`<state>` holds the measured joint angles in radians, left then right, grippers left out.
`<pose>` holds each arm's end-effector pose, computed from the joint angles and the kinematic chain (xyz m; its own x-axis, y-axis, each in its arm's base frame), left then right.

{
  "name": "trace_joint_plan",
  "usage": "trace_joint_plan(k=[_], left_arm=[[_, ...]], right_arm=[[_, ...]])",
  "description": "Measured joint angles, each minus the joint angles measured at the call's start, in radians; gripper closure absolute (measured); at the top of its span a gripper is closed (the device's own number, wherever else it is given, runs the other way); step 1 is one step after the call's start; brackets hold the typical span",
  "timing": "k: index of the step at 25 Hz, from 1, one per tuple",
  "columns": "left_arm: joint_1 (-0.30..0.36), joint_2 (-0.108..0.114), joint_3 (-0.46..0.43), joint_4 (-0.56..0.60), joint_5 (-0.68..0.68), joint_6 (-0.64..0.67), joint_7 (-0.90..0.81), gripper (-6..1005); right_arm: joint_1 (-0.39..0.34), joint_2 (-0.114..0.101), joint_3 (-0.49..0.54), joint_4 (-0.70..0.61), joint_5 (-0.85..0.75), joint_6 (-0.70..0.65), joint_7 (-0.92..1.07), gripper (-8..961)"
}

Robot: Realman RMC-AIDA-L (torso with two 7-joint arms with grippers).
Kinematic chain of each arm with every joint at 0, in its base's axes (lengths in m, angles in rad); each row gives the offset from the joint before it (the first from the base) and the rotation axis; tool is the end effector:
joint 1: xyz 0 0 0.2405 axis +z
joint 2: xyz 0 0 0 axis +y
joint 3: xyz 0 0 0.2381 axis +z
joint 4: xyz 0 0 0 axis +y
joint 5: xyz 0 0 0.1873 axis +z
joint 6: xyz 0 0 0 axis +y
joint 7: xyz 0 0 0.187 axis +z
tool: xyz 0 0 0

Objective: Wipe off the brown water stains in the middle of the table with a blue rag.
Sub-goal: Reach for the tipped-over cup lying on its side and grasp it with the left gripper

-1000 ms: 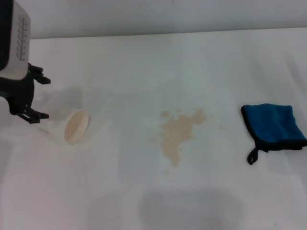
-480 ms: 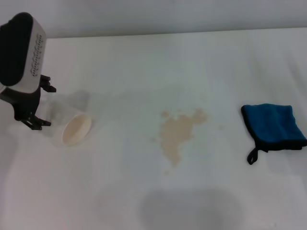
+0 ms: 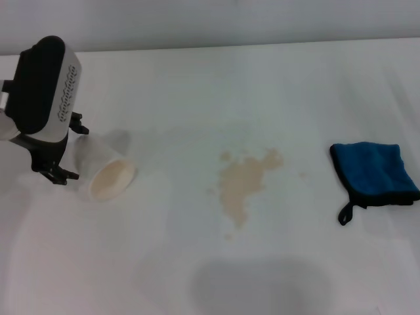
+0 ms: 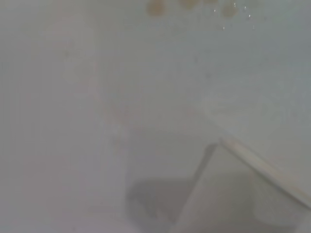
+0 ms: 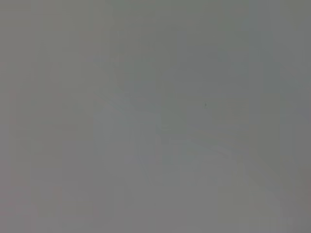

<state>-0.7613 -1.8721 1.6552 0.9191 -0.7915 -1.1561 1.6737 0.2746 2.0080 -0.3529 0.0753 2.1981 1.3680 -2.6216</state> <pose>-0.2260 0.3882 -0.0326 0.7636 -0.3489 -0.5433 -0.4425 -0.8955 -0.0468 0.3777 0.2834 0.0716 0.4829 0.0787 -0.8722 -0.8736 0.1121 -0.4735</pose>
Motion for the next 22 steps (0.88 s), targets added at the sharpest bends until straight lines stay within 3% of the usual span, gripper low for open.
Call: trace_joint_plan(k=[11,18,22], left_arm=[[-0.016,-0.007,0.032,0.001,-0.007,-0.007,0.008,122],[-0.022,-0.025,0.052,0.009,-0.007,-0.032,0.001,121],[-0.017,-0.047,0.048,0.070,0.040,-0.052,-0.035,123]], right_arm=[[0.000,0.000,0.000,0.000,0.000,-0.001,0.000,79],[-0.001,0.000,0.000,0.000,0.000,-0.001,-0.002,79],[-0.004,0.000,0.002,-0.005,0.000,0.000,-0.003,78]])
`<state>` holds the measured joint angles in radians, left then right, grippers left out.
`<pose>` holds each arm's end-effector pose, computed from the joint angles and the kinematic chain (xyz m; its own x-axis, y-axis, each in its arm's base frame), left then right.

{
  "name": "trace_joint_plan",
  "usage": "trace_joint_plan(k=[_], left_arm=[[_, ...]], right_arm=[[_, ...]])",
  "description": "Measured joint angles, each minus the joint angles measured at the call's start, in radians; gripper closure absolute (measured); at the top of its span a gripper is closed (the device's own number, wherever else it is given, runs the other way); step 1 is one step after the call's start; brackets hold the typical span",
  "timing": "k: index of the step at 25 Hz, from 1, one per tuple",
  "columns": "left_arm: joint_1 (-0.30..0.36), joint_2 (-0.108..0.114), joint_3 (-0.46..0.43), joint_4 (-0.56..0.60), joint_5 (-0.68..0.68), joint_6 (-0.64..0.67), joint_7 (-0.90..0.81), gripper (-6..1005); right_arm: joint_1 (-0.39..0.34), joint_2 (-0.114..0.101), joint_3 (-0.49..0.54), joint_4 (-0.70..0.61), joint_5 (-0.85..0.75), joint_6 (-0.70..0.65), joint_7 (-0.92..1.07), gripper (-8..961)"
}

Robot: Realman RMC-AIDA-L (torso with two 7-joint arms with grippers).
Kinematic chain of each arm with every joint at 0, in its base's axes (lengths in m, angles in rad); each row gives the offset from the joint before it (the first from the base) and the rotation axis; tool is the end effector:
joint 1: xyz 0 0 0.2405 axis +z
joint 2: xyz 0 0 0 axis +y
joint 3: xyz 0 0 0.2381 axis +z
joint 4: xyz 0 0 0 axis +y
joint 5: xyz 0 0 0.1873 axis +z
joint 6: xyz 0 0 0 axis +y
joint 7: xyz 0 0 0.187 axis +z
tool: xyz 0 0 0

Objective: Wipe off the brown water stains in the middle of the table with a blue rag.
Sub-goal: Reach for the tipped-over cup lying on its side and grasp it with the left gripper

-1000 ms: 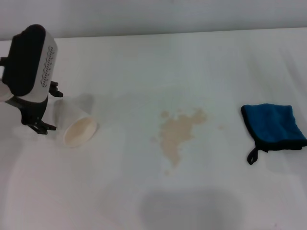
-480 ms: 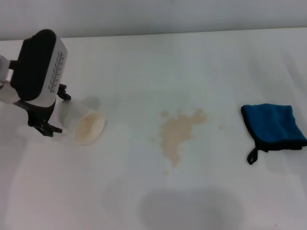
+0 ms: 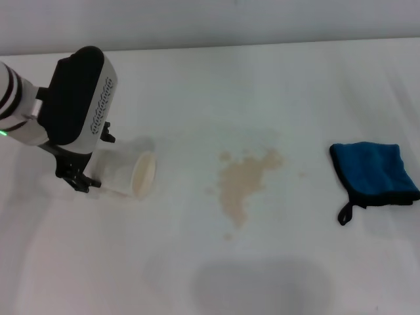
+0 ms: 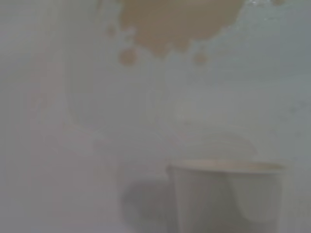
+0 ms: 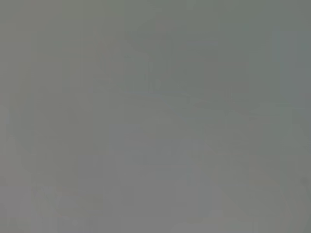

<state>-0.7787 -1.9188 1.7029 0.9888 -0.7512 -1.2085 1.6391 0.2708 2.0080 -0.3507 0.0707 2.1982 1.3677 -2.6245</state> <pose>-0.2033 0.3756 -0.0534 0.7313 -0.4261 -0.5325 -0.4886 -0.8721 0.0268 0.3790 0.2823 0.0730 0.4886 0.0798 -0.8689 -0.8702 0.1172 -0.4786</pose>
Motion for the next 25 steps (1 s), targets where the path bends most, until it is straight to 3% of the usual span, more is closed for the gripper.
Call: trace_joint_plan(k=[10,14,25], left_arm=[[0.000,-0.015,0.001,-0.030,0.005,0.027,-0.012,129],[-0.004,-0.040,0.006,-0.106,-0.025,0.092,0.018,131],[0.016,-0.066,-0.003,-0.116,-0.045,0.132,0.013,137]], right_arm=[[0.004,0.000,-0.009,-0.006,0.000,0.022,0.000,79],[0.004,-0.001,-0.010,-0.006,0.000,0.016,0.000,78],[0.013,-0.002,-0.021,-0.023,0.000,-0.010,0.000,78]])
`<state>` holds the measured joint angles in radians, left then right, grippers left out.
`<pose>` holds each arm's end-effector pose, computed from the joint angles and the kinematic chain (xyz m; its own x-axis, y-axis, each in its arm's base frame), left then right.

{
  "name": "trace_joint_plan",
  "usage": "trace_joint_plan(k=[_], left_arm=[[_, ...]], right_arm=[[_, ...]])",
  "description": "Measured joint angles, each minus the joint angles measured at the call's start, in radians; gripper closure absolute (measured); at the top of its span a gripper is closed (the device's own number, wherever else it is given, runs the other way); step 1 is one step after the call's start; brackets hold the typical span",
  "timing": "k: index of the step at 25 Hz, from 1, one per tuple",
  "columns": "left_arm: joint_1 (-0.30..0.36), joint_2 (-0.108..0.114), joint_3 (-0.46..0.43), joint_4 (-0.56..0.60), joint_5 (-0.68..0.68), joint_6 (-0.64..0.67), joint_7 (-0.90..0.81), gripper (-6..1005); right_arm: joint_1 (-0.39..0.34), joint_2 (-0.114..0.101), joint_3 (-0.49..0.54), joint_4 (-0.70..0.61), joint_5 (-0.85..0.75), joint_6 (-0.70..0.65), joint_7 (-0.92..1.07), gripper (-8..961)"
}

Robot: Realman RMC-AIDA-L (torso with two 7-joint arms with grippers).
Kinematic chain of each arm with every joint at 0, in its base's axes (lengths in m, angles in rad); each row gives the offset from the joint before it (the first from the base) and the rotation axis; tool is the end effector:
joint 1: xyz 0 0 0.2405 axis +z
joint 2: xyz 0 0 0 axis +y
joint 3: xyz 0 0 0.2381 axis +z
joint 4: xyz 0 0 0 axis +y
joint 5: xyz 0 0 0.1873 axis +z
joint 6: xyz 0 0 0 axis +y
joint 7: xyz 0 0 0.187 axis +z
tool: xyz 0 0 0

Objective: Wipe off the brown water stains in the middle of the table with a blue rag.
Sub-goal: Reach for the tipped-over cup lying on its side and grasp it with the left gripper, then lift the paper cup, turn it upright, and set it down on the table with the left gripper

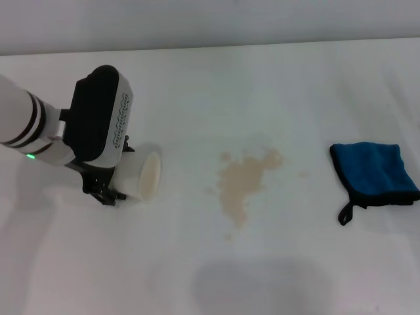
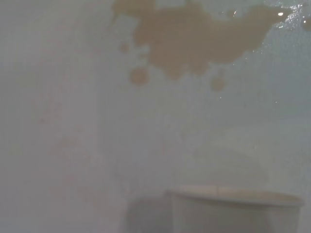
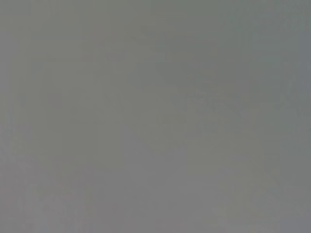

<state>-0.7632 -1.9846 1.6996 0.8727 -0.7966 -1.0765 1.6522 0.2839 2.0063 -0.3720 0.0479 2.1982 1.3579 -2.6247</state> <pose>-0.2104 0.3690 -0.0851 0.8013 -0.3657 -0.4735 -0.4343 -0.8999 -0.0399 0.3750 0.2895 0.0749 0.5089 0.0782 -0.8573 -0.8599 0.0922 -0.5021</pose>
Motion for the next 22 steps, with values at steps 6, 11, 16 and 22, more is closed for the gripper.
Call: trace_joint_plan(k=[6,11,16,22], left_arm=[[0.031,-0.018,-0.025,0.012,0.009,0.010,-0.007,141],[0.080,-0.049,-0.091,0.048,0.023,0.009,-0.014,143],[0.127,-0.076,-0.199,0.129,0.030,-0.002,-0.026,186],[0.226,-0.091,-0.251,0.217,-0.081,0.055,-0.005,276]], right_arm=[[0.002,-0.001,-0.012,-0.021,0.000,-0.017,0.008,79],[0.002,-0.001,-0.030,-0.038,0.000,-0.037,0.017,79],[-0.004,-0.003,-0.048,-0.064,0.000,-0.038,0.035,79],[-0.024,-0.009,-0.060,-0.102,-0.001,-0.052,0.054,78]])
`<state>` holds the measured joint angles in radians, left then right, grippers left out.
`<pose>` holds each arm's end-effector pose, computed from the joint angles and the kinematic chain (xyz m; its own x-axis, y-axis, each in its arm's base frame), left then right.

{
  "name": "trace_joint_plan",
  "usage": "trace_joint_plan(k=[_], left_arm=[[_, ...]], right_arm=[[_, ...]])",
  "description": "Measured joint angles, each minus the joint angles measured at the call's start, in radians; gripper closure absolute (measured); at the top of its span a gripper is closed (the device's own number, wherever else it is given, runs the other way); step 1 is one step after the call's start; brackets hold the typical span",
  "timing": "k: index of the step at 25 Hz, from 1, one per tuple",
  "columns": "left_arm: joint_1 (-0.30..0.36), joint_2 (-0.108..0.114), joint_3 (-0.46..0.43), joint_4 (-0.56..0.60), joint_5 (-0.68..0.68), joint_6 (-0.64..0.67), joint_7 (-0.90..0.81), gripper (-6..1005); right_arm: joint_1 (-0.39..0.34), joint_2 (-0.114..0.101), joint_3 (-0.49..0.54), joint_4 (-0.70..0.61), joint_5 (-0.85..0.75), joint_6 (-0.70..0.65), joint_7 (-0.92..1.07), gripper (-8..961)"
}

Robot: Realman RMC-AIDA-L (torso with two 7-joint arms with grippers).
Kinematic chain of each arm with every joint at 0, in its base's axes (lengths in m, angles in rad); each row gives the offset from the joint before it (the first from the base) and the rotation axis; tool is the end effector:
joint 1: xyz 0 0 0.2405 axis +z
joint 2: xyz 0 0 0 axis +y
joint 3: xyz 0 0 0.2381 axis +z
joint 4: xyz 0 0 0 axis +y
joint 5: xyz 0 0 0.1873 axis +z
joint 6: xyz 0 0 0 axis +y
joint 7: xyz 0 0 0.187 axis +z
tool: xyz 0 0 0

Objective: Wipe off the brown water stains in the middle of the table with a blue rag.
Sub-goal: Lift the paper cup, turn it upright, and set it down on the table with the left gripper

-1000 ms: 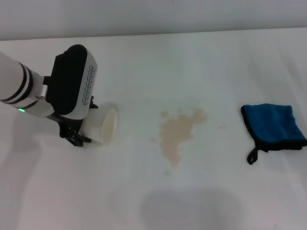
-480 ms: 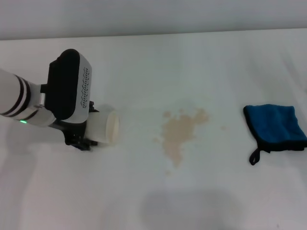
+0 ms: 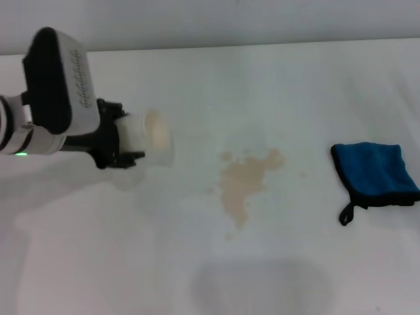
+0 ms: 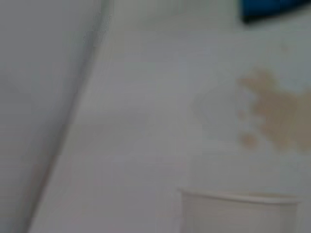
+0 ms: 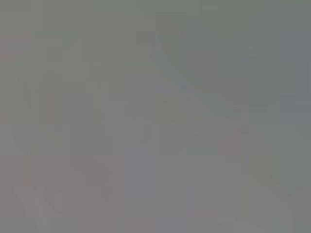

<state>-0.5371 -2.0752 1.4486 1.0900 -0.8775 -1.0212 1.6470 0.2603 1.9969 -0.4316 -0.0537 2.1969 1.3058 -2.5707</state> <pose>-0.1940 0.3704 -0.0666 0.9645 -0.1499 -0.2176 -0.2257 -0.8956 -0.3832 0.3837 0.2909 0.0890 0.5516 0.0505 -0.8326 -0.8333 0.0783 -0.5473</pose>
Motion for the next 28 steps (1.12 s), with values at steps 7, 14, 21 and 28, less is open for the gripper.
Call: trace_joint_plan(k=[7,14,21,28], left_arm=[[0.154,-0.006,0.021,-0.020,-0.420,0.223,0.224,327],[0.237,-0.009,0.093,-0.221,-1.091,0.266,0.698,354],[0.235,-0.011,0.156,-0.424,-1.542,0.227,0.939,348],[0.170,-0.011,0.157,-0.658,-1.738,0.096,0.991,349]], right_arm=[[-0.023,-0.004,0.003,-0.064,0.000,-0.029,0.004,78],[-0.035,-0.004,-0.007,-0.135,-0.003,-0.030,0.038,78],[-0.038,-0.005,-0.008,-0.147,-0.012,0.002,0.038,78],[-0.047,-0.003,-0.032,-0.151,-0.016,0.041,0.039,78]])
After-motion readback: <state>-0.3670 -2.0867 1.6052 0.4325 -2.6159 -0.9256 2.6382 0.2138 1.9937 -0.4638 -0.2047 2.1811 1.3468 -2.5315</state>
